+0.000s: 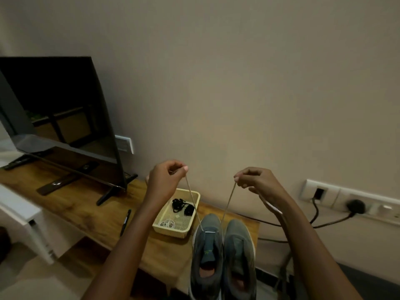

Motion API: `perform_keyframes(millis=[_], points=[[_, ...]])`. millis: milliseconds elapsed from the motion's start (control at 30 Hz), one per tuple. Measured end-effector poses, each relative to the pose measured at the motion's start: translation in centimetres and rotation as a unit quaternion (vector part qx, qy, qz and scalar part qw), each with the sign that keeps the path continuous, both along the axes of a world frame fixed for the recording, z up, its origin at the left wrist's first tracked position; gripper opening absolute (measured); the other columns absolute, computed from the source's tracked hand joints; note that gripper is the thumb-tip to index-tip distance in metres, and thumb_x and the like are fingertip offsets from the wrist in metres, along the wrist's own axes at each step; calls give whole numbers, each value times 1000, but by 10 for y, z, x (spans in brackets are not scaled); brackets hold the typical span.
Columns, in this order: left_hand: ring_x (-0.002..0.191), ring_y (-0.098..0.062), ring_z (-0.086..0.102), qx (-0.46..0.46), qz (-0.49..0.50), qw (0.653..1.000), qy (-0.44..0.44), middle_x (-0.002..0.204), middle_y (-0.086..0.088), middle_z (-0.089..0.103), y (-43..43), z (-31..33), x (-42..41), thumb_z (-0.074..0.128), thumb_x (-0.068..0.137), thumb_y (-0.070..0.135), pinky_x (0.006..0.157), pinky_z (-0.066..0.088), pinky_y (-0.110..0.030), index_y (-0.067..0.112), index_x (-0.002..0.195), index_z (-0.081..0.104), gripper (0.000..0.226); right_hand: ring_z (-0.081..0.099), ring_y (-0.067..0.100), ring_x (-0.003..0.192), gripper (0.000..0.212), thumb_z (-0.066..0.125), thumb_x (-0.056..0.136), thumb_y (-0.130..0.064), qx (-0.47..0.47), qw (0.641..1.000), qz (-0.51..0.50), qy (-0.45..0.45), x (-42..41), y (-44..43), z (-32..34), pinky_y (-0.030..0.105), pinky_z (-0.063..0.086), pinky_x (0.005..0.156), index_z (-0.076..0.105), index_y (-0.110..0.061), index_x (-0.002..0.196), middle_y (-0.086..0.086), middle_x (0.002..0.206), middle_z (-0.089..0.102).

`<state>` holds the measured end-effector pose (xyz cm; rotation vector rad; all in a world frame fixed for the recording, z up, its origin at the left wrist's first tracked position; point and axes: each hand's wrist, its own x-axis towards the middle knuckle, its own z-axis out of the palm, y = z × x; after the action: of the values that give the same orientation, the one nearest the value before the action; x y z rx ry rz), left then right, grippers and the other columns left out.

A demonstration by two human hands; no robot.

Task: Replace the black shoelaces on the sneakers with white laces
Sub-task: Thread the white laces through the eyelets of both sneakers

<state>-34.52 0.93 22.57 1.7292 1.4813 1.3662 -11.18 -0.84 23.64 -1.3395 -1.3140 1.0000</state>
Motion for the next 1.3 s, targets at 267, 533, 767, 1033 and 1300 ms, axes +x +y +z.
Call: perform_keyframes(millis=[267,533,767,1033,1300], points=[[83,-17,65,45,-37,997,-46,81,3,67,-42,40,9,66,86,19,76,52,-28,28,82,63,10,52,17,68,9,65,80,-2,21,997,-4,69,3,-52,45,30,43,72,69,1,87,6,69,61],[77,-13,65,20,-65,994,-86,82,2,68,-61,45,20,61,89,10,66,51,-12,19,92,67,12,63,22,77,14,63,81,2,74,993,18,90,-2,-76,59,31,49,82,69,-5,92,13,82,70],[82,-9,63,71,-9,995,69,86,8,69,-57,51,27,63,88,34,91,46,-38,18,95,72,19,58,8,70,6,69,79,-5,121,987,-45,96,-25,-72,59,24,47,66,72,-10,82,1,79,69],[81,-1,48,131,46,960,242,79,14,64,-54,74,32,55,91,43,89,16,-27,27,88,71,23,62,10,84,5,73,75,-6,111,986,-71,98,-31,-66,57,25,45,68,71,-10,76,1,85,70],[88,-9,55,103,98,976,162,103,5,66,-34,42,26,55,93,31,89,22,-29,20,102,70,20,59,10,65,16,69,77,4,124,986,-67,86,-19,-46,26,11,47,56,69,-4,91,7,78,67]])
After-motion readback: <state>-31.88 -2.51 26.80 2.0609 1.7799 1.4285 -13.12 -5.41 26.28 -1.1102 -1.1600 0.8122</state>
